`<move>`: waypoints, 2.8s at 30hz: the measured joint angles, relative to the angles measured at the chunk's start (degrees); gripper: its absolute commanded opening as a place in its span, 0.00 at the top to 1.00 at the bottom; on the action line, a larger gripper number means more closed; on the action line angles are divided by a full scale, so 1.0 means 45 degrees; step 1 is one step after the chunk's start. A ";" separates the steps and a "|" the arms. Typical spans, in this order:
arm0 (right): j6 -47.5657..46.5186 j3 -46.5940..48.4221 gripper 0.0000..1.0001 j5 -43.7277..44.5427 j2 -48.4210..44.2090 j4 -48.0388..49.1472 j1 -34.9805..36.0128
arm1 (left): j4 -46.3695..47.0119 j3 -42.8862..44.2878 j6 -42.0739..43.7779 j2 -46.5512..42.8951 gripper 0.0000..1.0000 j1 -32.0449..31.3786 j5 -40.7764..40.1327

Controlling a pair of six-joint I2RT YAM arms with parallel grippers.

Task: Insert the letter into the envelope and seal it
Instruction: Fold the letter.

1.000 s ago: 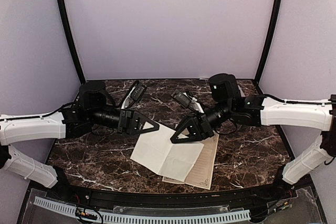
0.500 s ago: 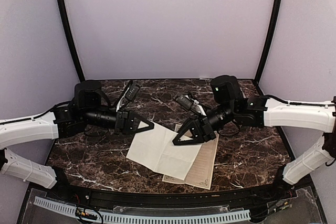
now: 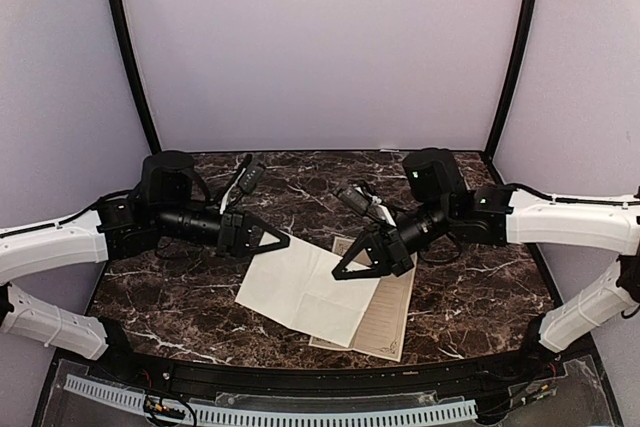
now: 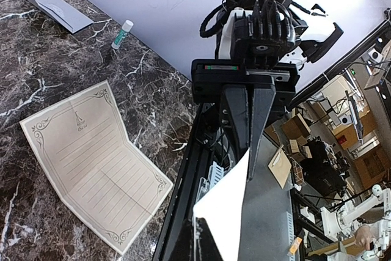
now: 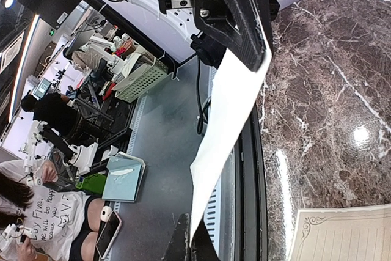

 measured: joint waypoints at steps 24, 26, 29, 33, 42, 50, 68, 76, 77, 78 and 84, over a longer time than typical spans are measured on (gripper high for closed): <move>0.0607 -0.0204 1.00 0.2079 -0.0510 0.0403 0.0000 | -0.3711 0.2623 0.1559 -0.0816 0.45 -0.0301 -0.4731; 0.0670 -0.0204 1.00 0.2293 -0.0510 0.0529 0.0000 | -0.3701 0.2628 0.1564 -0.0267 0.49 -0.0738 -0.4682; 0.0763 -0.0204 1.00 0.2521 -0.0510 0.0631 0.0000 | -0.3662 0.2628 0.1545 0.0719 0.54 -0.1491 -0.4546; 0.0801 -0.0204 1.00 0.2681 -0.0510 0.0631 0.0000 | -0.3293 0.2628 0.1409 0.1549 0.60 -0.1938 -0.4061; 0.0797 -0.0204 1.00 0.2739 -0.0510 0.0627 0.0000 | -0.1846 0.2628 0.1030 0.1909 0.67 -0.1948 -0.3016; 0.0753 -0.0199 1.00 0.2720 -0.0505 0.0622 0.0000 | -0.1214 0.2628 0.0724 0.2273 0.74 -0.1948 -0.2429; 0.0753 -0.0204 1.00 0.2788 -0.0486 0.0583 0.0010 | -0.0544 0.2628 0.0452 0.2579 0.95 -0.1948 -0.1967; 0.0748 -0.0199 1.00 0.3113 -0.0403 0.0476 0.0015 | -0.0559 0.2628 0.0442 0.2569 1.00 -0.1948 -0.1928; 0.0748 -0.0204 0.98 0.3162 -0.0398 0.0476 0.0015 | -0.0554 0.2623 0.0442 0.2565 1.00 -0.1948 -0.1933; 0.0743 -0.0199 0.93 0.3225 -0.0398 0.0476 0.0019 | -0.0534 0.2603 0.0442 0.2545 1.00 -0.1948 -0.1943; 0.0520 -0.0199 0.58 0.3876 -0.0471 -0.0063 0.0078 | -0.0384 0.2263 0.0408 0.2045 1.00 -0.1943 -0.1996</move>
